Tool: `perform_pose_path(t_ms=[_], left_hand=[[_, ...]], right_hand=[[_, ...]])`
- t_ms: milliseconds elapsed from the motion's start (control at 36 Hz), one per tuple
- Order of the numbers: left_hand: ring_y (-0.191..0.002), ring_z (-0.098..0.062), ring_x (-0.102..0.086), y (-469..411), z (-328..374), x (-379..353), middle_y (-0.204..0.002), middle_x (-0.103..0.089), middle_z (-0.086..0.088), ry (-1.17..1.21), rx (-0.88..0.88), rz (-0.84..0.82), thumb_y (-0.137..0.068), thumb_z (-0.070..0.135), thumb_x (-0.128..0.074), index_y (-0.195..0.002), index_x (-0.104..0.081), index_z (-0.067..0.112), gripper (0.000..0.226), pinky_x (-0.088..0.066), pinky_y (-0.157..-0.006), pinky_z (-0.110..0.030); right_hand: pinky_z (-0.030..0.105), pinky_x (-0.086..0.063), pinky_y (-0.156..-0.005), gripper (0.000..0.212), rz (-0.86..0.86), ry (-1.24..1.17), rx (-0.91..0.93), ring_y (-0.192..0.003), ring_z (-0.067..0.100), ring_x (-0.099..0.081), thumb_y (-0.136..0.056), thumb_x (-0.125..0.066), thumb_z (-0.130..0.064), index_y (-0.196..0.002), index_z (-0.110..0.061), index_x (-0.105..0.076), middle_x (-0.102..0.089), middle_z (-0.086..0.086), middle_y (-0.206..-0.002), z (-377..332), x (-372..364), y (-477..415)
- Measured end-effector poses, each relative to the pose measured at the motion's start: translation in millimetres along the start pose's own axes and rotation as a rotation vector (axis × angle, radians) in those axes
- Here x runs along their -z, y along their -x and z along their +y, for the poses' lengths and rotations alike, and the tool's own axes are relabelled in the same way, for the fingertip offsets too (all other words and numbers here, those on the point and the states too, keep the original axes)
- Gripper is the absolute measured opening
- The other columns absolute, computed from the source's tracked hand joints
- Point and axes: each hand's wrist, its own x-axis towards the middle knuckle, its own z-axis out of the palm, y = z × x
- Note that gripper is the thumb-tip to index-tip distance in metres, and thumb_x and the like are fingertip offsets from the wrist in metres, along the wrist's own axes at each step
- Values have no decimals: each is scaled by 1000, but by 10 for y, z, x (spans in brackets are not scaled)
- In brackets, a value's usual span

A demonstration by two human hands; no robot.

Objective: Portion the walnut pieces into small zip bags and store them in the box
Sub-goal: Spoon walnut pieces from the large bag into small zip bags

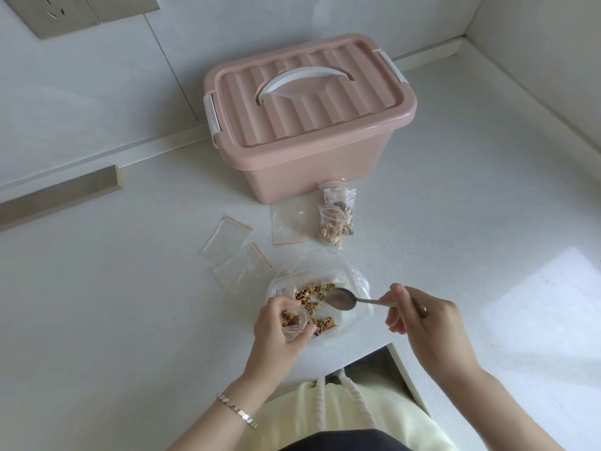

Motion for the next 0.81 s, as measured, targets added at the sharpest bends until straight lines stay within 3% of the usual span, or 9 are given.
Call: perform_pose_path(t_ms=[83,167,333,500,583,722,806], left_hand=[[-116,7,-38,10,2,7,-113,-52,10,21,2,-20,-76,21,-73,-100,-46,32,38,-22,-85,7],[-112,15,-38,15,-7,17,-113,-52,8,25,-4,-23,-76,20,-73,-101,-46,30,37,-24,-85,7],[-107,28,-33,26,-2,6,-117,-51,8,44,0,-36,-77,17,-72,-101,-46,27,37,-25,-81,8],[-116,9,-40,15,11,-16,-114,-53,8,41,-7,-4,-77,15,-72,-99,-45,29,38,-25,-85,5],[-112,17,-38,16,13,-1,-112,-53,9,35,-5,0,-77,16,-72,-99,-45,29,37,-25,-83,6],[-110,22,-35,16,7,6,-114,-52,8,40,7,-20,-77,13,-71,-101,-45,27,37,-24,-82,8],[-113,13,-37,13,-1,-5,-114,-51,8,18,14,-21,-77,14,-71,-101,-45,28,38,-24,-82,8]], right_hand=[[20,-47,-53,29,-57,107,-67,-49,5,-57,-88,-47,-37,-64,-31,-63,-60,-2,-50,164,-28,20],[20,-47,-54,29,-97,120,-121,-48,6,-57,-91,-50,-30,-67,-25,-66,-60,-1,-51,280,-63,59],[22,-51,-53,37,-81,-112,-377,-48,17,-61,-94,-45,-27,-70,-12,-67,-64,7,-53,393,-175,44],[23,-51,-47,43,-61,-389,-647,-51,25,-63,-97,-41,-29,-79,1,-66,-64,15,-58,498,-303,24],[22,-52,-46,43,-38,-463,-725,-50,23,-62,-97,-39,-31,-80,0,-65,-63,14,-58,521,-279,22],[24,-54,-49,44,-10,-528,-743,-50,21,-62,-97,-38,-33,-83,0,-64,-62,11,-55,559,-151,12],[23,-52,-47,44,3,-521,-690,-48,19,-61,-97,-37,-33,-83,0,-63,-62,11,-55,507,-47,-12]])
